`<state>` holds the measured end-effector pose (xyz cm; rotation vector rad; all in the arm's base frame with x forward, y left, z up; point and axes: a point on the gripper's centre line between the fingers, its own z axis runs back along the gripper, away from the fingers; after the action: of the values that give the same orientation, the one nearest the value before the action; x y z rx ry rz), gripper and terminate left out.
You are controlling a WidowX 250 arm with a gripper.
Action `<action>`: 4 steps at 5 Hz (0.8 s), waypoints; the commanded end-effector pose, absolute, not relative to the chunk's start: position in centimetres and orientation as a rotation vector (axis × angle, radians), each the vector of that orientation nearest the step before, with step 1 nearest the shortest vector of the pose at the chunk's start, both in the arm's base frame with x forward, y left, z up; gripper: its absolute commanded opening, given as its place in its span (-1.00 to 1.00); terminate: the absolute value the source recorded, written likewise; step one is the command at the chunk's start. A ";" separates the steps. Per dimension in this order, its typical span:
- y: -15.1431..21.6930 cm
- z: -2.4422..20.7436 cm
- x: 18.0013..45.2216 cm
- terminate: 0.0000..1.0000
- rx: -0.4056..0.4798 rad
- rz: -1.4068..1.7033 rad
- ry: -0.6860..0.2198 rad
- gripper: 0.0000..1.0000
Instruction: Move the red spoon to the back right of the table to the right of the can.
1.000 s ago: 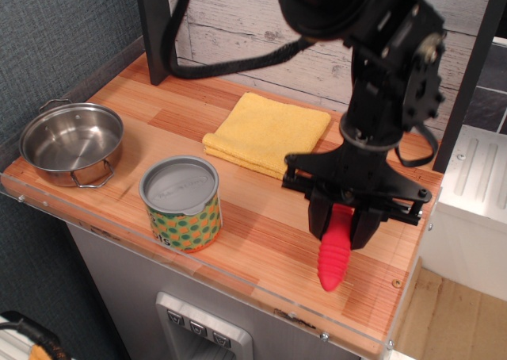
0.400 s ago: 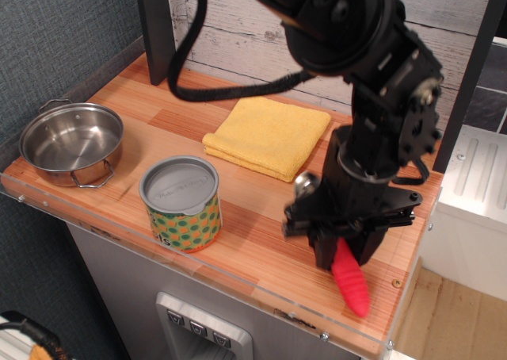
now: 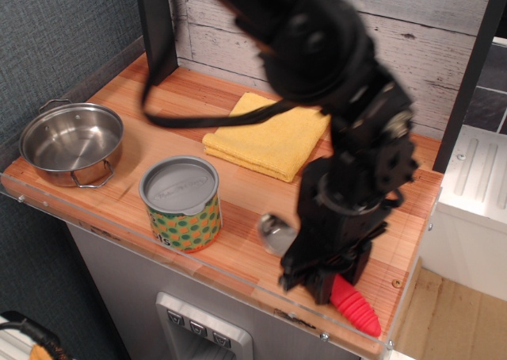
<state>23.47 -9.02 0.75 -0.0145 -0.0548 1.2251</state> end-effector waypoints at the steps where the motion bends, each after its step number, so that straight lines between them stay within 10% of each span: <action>1: -8.4 1.1 22.8 -1.00 -0.072 1.354 -0.069 -1.00; 2: -8.3 1.6 23.1 -1.00 -0.080 1.294 -0.062 1.00; 4: -7.8 3.8 24.4 -1.00 -0.038 1.239 -0.123 1.00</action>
<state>23.46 -7.21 2.81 0.0092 -0.0878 1.2465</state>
